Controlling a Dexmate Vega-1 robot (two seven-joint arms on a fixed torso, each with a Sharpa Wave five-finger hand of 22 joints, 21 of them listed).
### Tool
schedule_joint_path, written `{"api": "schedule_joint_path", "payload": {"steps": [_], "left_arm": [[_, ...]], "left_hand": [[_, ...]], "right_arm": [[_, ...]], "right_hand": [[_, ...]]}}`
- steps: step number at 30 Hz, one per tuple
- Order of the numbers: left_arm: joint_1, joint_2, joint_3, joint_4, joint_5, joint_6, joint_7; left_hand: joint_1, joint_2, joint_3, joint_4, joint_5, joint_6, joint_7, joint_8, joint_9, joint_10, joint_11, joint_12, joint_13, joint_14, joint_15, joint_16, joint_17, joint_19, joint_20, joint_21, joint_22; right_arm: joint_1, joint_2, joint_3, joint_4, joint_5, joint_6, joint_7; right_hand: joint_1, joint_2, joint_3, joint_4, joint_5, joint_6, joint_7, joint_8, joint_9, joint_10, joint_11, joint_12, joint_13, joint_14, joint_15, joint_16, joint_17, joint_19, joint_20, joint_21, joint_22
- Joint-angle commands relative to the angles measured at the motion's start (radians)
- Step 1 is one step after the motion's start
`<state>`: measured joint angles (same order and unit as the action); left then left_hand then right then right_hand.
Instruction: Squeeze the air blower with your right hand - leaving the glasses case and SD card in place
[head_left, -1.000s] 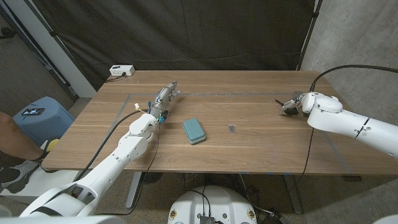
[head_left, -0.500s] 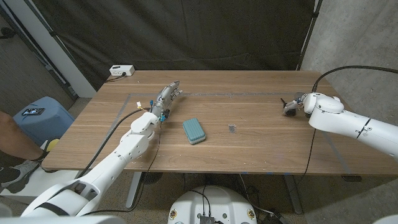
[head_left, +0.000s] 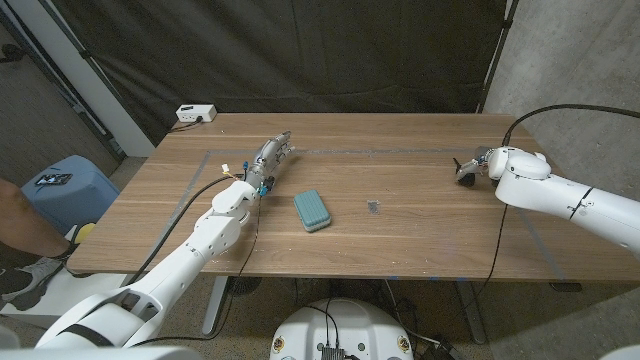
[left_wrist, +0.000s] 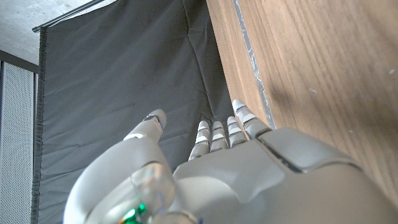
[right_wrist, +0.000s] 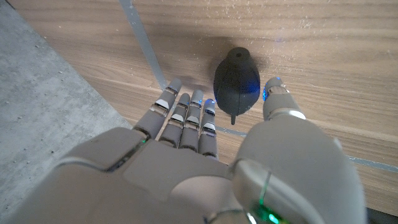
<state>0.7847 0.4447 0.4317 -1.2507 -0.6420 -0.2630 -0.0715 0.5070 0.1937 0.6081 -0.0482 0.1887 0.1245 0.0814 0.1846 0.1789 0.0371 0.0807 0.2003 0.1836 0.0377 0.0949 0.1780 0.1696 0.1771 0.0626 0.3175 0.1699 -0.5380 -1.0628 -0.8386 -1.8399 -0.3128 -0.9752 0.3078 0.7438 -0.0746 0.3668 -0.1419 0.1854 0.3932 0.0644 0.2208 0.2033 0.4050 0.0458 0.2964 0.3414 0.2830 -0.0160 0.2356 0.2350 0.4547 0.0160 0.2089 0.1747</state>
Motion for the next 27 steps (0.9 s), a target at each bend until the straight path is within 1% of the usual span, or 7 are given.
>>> {"api": "schedule_joint_path", "payload": {"steps": [1,3,5,6,19,21,27], "left_arm": [[-0.013,-0.007,0.01,0.008,0.0,0.011,-0.011],[-0.017,-0.011,0.012,0.014,0.0,0.01,-0.014],[-0.021,-0.014,0.014,0.021,0.0,0.008,-0.019],[-0.023,-0.016,0.014,0.025,0.0,0.007,-0.021],[-0.021,-0.015,0.015,0.022,-0.002,0.014,-0.021],[-0.019,-0.016,0.015,0.021,-0.003,0.013,-0.021],[-0.018,-0.015,0.015,0.02,-0.004,0.014,-0.023]], "left_hand": [[0.01,-0.001,-0.004,-0.002,0.007,0.011,0.001,0.008,0.006,0.015,0.003,0.007,0.005,0.01,-0.001,0.01,0.003,0.013,0.0,-0.005,0.005],[0.01,-0.002,-0.004,-0.002,0.007,0.013,0.001,0.008,0.006,0.016,0.004,0.007,0.005,0.011,-0.001,0.01,0.003,0.013,0.0,-0.006,0.005],[0.01,-0.001,-0.004,-0.002,0.007,0.013,-0.001,0.008,0.006,0.017,0.004,0.008,0.005,0.013,-0.001,0.011,0.003,0.014,0.001,-0.006,0.005],[0.01,-0.001,-0.004,-0.002,0.007,0.014,-0.001,0.008,0.006,0.017,0.004,0.008,0.005,0.012,-0.002,0.01,0.003,0.014,0.001,-0.006,0.005],[0.011,-0.001,-0.005,-0.002,0.007,0.023,-0.004,0.01,0.006,0.023,-0.001,0.009,0.005,0.015,-0.001,0.01,0.003,0.017,0.003,-0.01,0.005],[0.011,-0.002,-0.005,-0.002,0.007,0.024,-0.005,0.01,0.007,0.024,0.0,0.009,0.005,0.016,-0.001,0.01,0.003,0.017,0.003,-0.011,0.005],[0.012,-0.001,-0.005,-0.002,0.007,0.026,-0.005,0.01,0.007,0.026,0.0,0.01,0.005,0.016,-0.001,0.01,0.003,0.018,0.004,-0.013,0.005]], "right_arm": [[0.003,0.011,-0.002,0.021,-0.003,0.0,0.0],[0.003,0.012,-0.002,0.02,-0.006,-0.004,-0.003],[0.003,0.01,-0.003,0.019,-0.008,-0.005,-0.002],[0.003,0.011,-0.003,0.018,-0.009,-0.007,-0.004],[0.005,0.028,-0.008,0.037,-0.015,-0.003,-0.023],[0.006,0.031,-0.009,0.039,-0.015,-0.002,-0.023],[0.005,0.04,-0.012,0.046,-0.015,-0.006,-0.031]], "right_hand": [[-0.002,0.006,-0.007,0.0,0.01,0.012,-0.002,0.008,0.004,0.014,0.0,0.011,0.005,0.015,-0.006,0.007,0.003,0.014,0.003,0.001,0.002],[-0.001,0.007,-0.009,0.0,0.01,0.016,-0.002,0.007,0.004,0.029,-0.009,0.019,0.008,0.018,-0.009,0.008,0.004,0.015,0.003,0.001,0.002],[0.0,0.007,-0.01,-0.001,0.01,0.019,-0.003,0.008,0.004,0.033,-0.008,0.021,0.009,0.023,-0.011,0.01,0.005,0.017,0.004,0.001,0.002],[0.001,0.008,-0.01,-0.001,0.011,0.022,-0.003,0.008,0.004,0.036,-0.001,0.024,0.011,0.023,-0.012,0.01,0.005,0.018,0.005,0.001,0.002],[0.011,0.013,-0.013,-0.005,0.011,0.063,-0.011,0.017,0.005,0.071,-0.015,0.049,0.024,0.06,-0.028,0.023,0.009,0.032,0.002,0.002,0.002],[0.012,0.013,-0.014,-0.006,0.011,0.065,-0.012,0.017,0.006,0.075,-0.01,0.052,0.025,0.061,-0.028,0.023,0.01,0.033,0.002,0.002,0.002],[0.018,0.015,-0.015,-0.007,0.012,0.08,-0.015,0.019,0.006,0.088,-0.012,0.063,0.031,0.072,-0.032,0.027,0.012,0.038,0.001,0.002,0.002]]}}
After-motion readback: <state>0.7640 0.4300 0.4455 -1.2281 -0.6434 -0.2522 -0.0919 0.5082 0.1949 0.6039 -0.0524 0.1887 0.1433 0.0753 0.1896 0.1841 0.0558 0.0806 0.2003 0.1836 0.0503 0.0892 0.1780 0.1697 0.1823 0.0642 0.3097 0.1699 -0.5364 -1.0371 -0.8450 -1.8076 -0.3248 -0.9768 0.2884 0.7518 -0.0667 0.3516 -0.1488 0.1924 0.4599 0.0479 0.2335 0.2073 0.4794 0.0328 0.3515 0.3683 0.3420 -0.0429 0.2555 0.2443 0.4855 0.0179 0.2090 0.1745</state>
